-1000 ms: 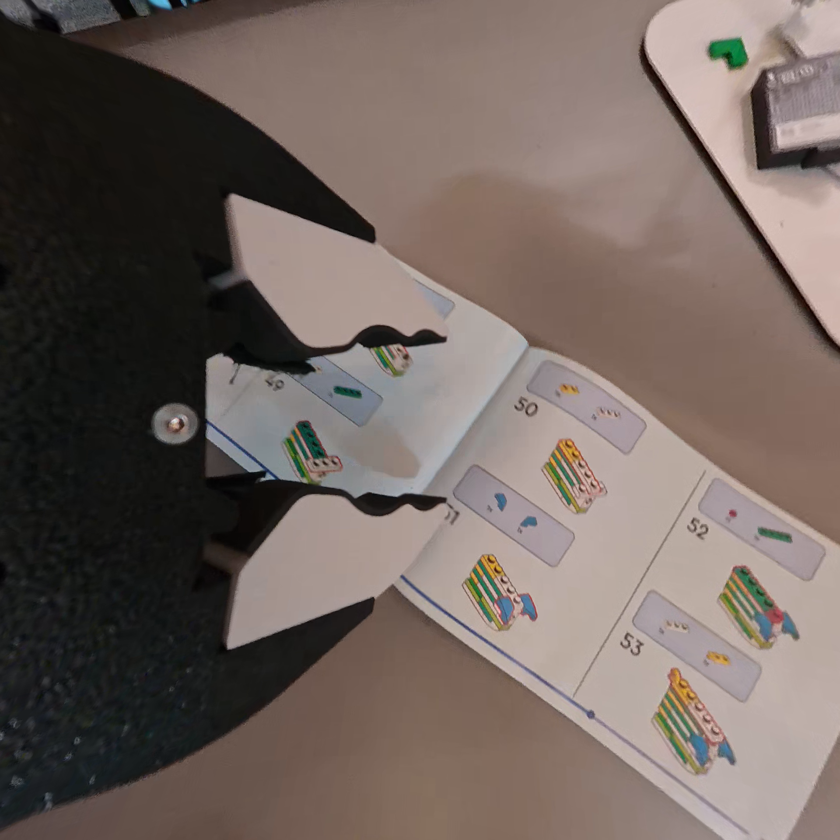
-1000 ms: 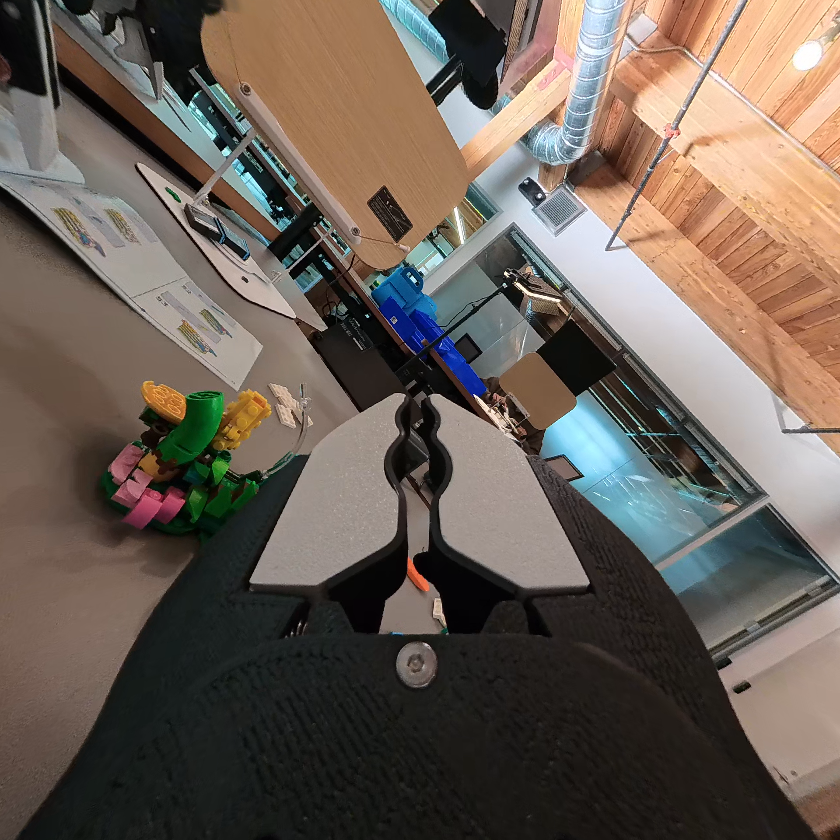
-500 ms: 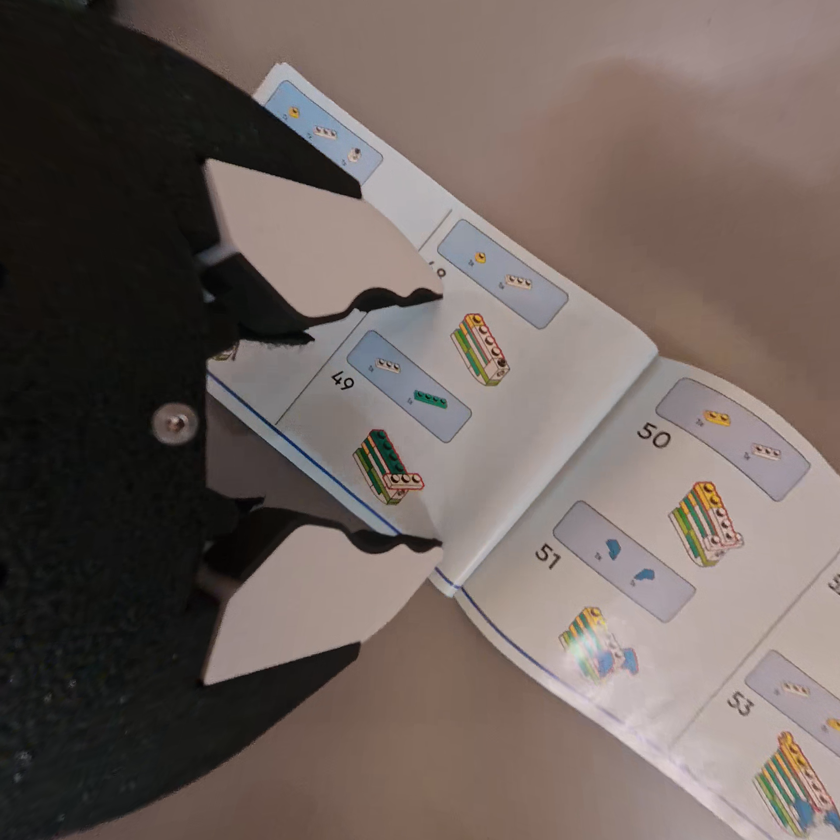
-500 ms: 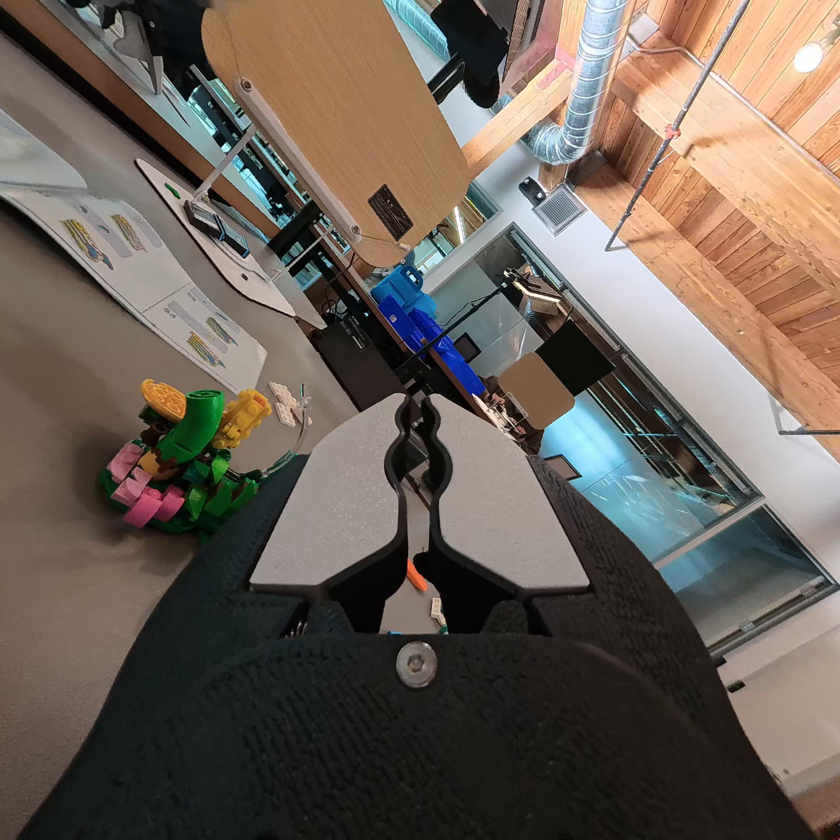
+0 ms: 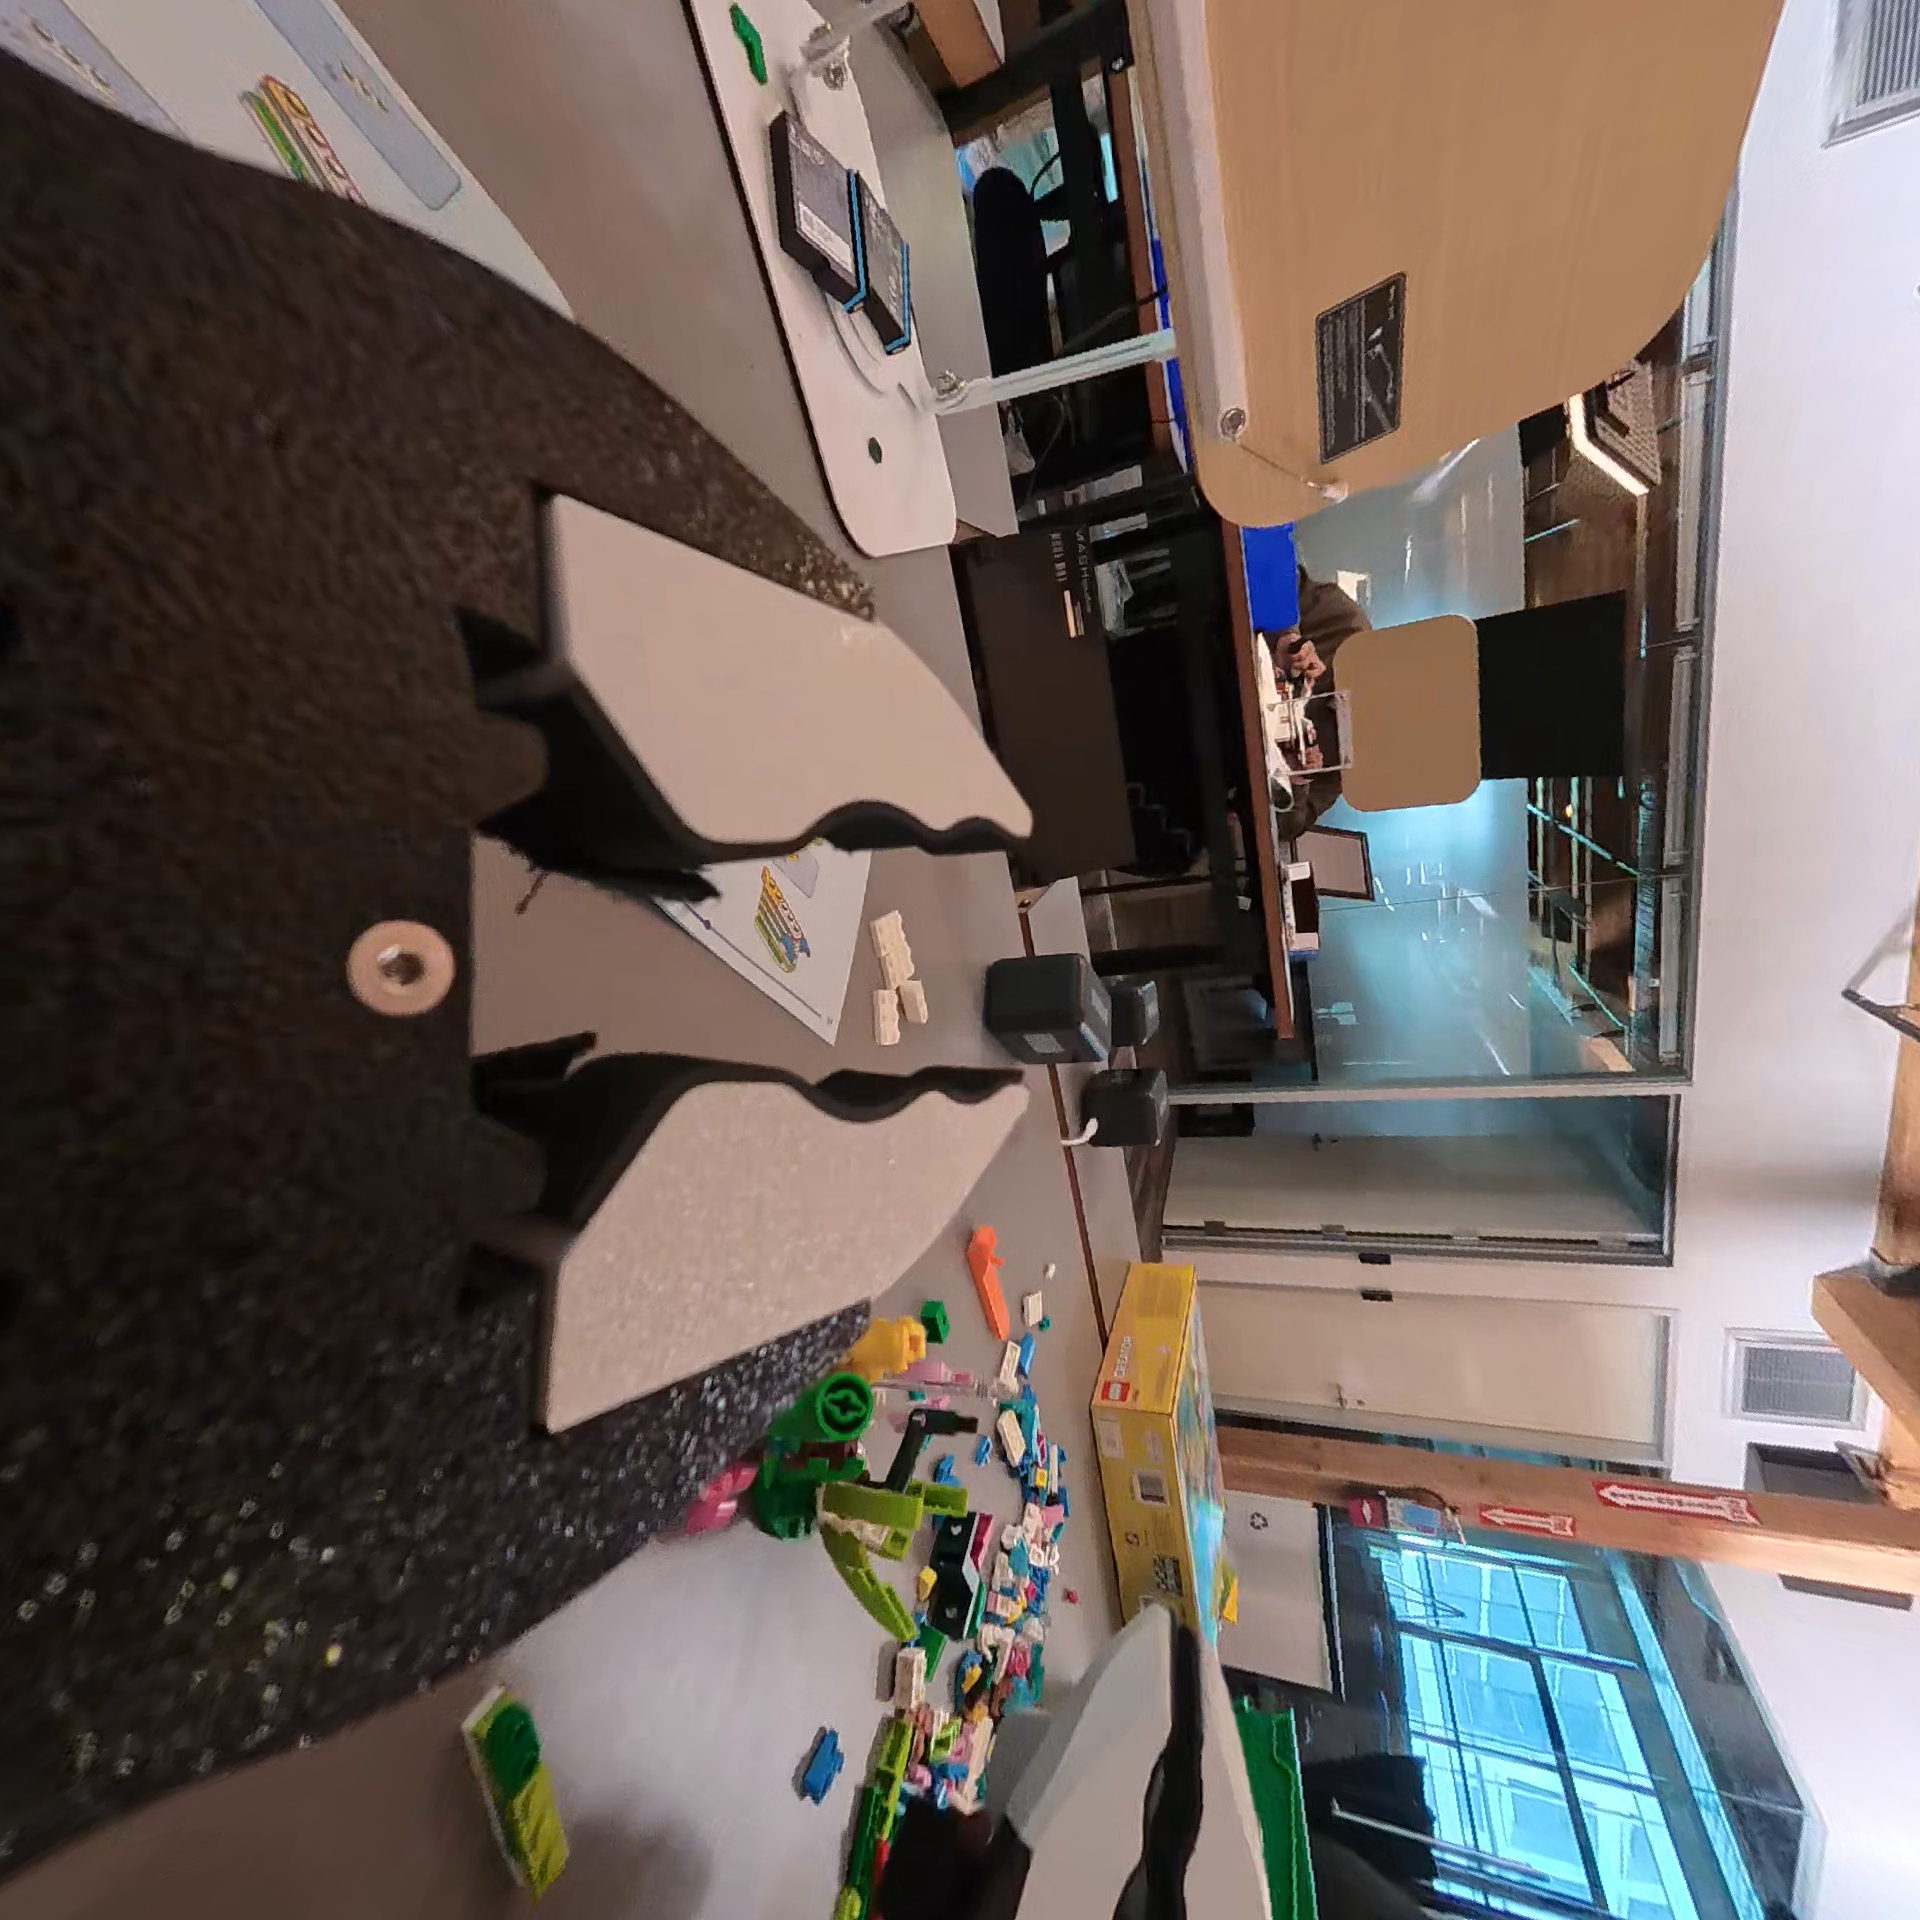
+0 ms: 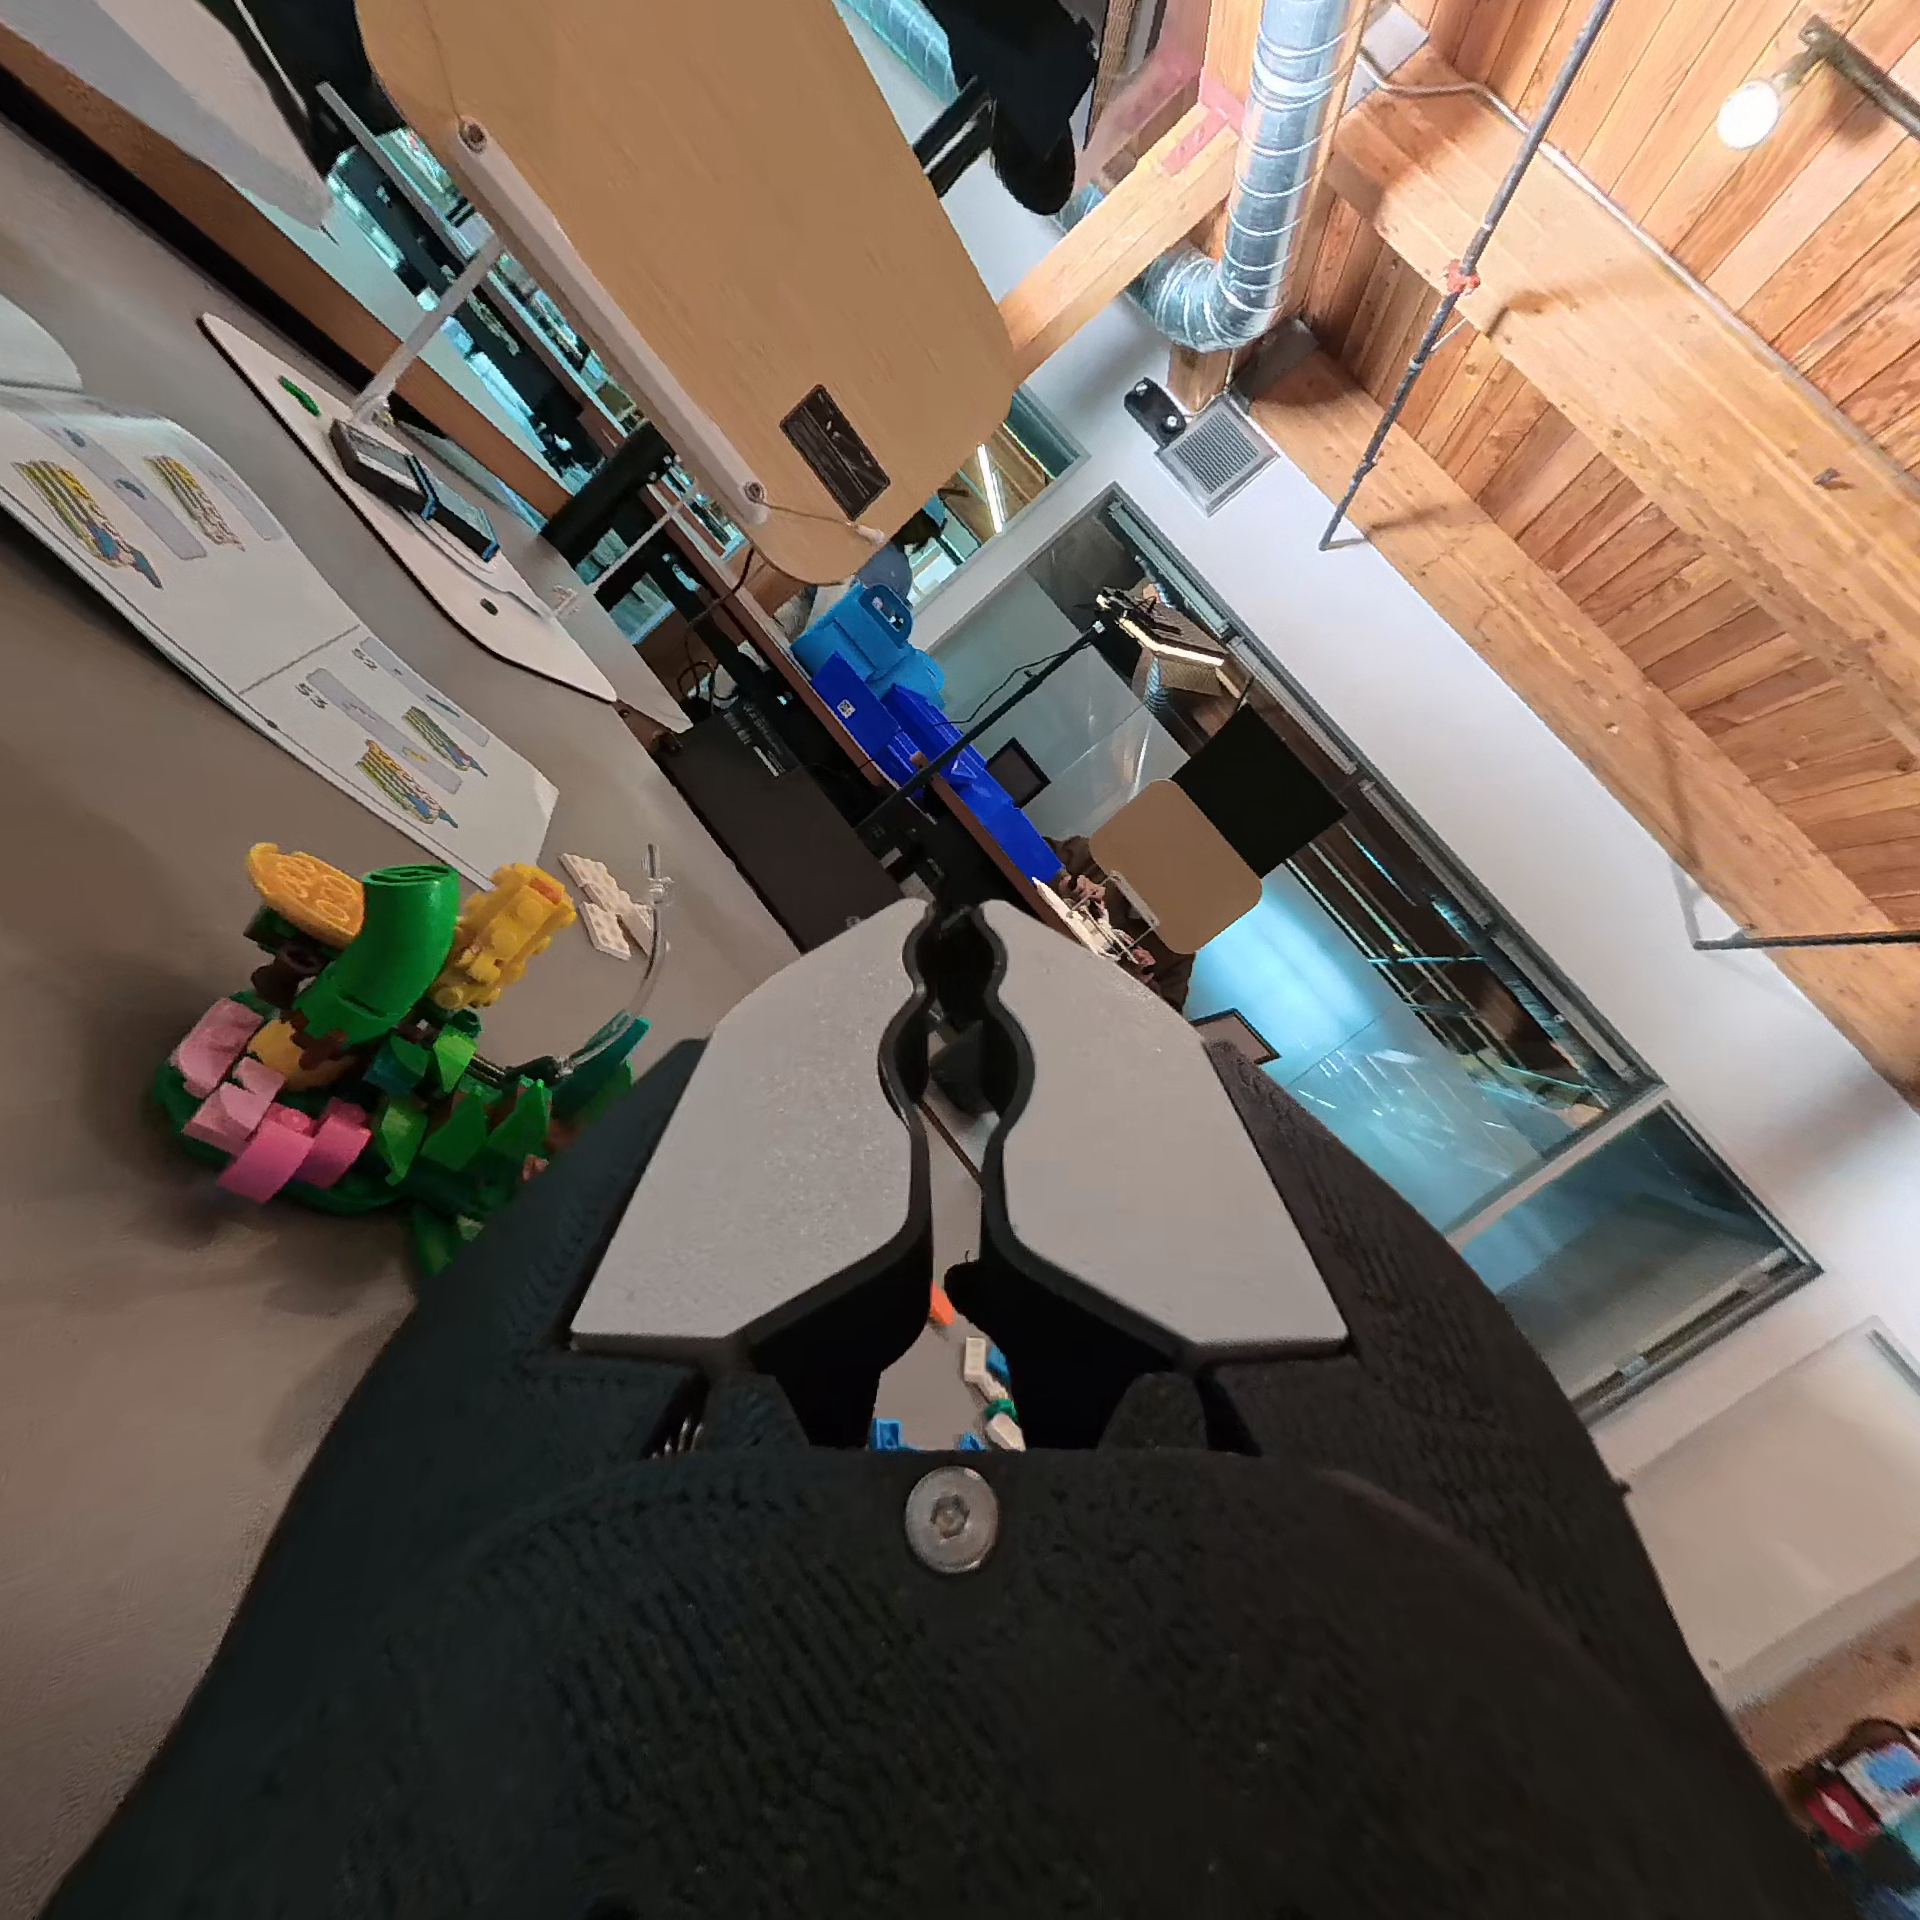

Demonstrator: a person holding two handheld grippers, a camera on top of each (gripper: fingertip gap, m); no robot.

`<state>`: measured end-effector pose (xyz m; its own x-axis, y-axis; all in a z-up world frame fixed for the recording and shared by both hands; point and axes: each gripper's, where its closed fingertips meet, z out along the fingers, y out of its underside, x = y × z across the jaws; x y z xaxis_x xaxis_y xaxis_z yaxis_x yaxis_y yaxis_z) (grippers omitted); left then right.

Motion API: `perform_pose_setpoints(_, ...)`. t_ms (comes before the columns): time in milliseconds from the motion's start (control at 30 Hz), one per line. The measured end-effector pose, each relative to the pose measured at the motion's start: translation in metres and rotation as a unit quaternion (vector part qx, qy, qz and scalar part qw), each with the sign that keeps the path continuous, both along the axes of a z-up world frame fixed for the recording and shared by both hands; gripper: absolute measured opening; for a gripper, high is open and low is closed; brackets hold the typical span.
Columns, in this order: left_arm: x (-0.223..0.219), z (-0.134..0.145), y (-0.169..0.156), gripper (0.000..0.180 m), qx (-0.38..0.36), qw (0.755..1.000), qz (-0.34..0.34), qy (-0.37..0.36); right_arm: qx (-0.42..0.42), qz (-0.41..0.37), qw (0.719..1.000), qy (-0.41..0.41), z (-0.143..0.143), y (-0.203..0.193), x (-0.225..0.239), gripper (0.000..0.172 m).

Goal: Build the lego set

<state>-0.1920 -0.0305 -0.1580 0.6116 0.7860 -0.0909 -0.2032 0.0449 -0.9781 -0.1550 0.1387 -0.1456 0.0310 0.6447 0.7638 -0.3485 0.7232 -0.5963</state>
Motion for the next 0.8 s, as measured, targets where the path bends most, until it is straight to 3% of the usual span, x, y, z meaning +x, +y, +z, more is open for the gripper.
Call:
perform_pose_setpoints(267, 0.014, -0.004, 0.006, 0.030, -0.007, 0.998, -0.052, 0.023, 0.013, -0.028, 0.999, 0.043, 0.009, -0.002, 0.002, 0.003)
perform_pose_setpoints(567, 0.032, -0.011, 0.028, 0.006, -0.082, 0.991, -0.080, 0.074, 0.027, -0.026, 0.998, 0.040, 0.005, -0.003, 0.006, 0.002)
perform_pose_setpoints(800, 0.027, -0.015, 0.029, 0.007, -0.095, 0.991, -0.065, 0.067, 0.032, -0.022, 0.999, 0.025, -0.003, -0.003, 0.005, 0.002)
